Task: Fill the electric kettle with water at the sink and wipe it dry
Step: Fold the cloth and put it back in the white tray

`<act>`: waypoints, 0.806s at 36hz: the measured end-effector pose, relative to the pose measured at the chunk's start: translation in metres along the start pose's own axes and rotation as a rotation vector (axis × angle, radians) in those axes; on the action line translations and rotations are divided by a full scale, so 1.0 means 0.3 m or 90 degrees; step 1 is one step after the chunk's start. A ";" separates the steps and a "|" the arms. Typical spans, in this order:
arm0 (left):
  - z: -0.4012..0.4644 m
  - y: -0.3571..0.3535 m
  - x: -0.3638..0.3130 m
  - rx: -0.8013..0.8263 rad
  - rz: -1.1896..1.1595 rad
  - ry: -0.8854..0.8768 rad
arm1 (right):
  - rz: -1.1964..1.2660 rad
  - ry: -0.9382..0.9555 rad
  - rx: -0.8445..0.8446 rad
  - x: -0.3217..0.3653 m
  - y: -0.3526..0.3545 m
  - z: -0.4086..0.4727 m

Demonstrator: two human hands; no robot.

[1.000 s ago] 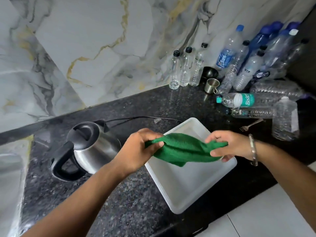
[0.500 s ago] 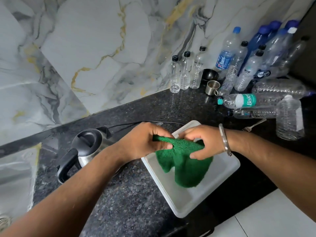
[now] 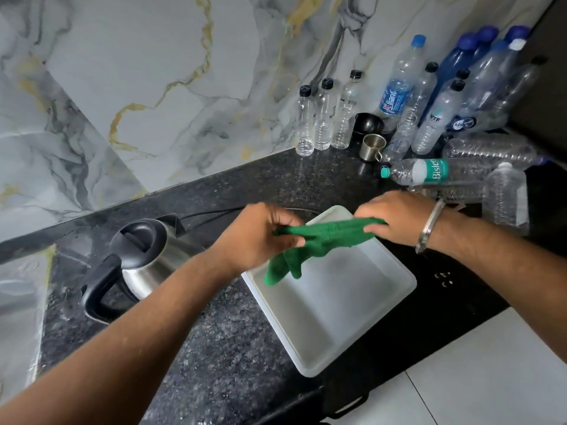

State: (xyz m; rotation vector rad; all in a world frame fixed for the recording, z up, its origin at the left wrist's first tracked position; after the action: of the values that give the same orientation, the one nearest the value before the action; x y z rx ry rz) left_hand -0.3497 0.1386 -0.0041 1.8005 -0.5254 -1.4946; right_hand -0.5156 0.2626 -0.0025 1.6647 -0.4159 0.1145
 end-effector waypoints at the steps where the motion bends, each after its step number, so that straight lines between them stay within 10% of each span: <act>1: -0.018 -0.054 0.010 0.043 -0.027 0.011 | 0.001 0.001 0.037 -0.007 -0.041 -0.013; 7: -0.114 -0.352 0.132 0.220 -0.031 0.125 | 0.065 -0.023 0.316 -0.069 -0.316 -0.086; 13: -0.003 -0.327 0.243 0.148 0.155 0.246 | 0.189 -0.083 0.181 -0.137 -0.318 0.032; 17: 0.028 -0.355 0.270 0.118 0.292 0.306 | 0.006 -0.085 0.111 -0.108 -0.368 0.119; 23: -0.016 -0.610 0.244 0.236 0.420 0.186 | -0.075 -0.161 0.302 -0.056 -0.688 0.069; 29: -0.032 -0.648 0.259 0.252 0.434 0.176 | -0.030 -0.211 0.220 -0.030 -0.715 0.029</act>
State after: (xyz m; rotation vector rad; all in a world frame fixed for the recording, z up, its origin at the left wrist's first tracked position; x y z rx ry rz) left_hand -0.3482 0.2131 -0.1999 1.8063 -1.2066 -0.6961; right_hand -0.4536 0.2733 -0.2080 2.0409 -0.6329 -0.1342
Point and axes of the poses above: each hand's wrist, its own z-axis towards the middle knuckle, its own y-axis out of the back of the hand, x = y × z, the point moved 8 cm from there along z, towards the middle knuckle, and after that the axes turned 12 degrees about z, right-handed, at the moved point
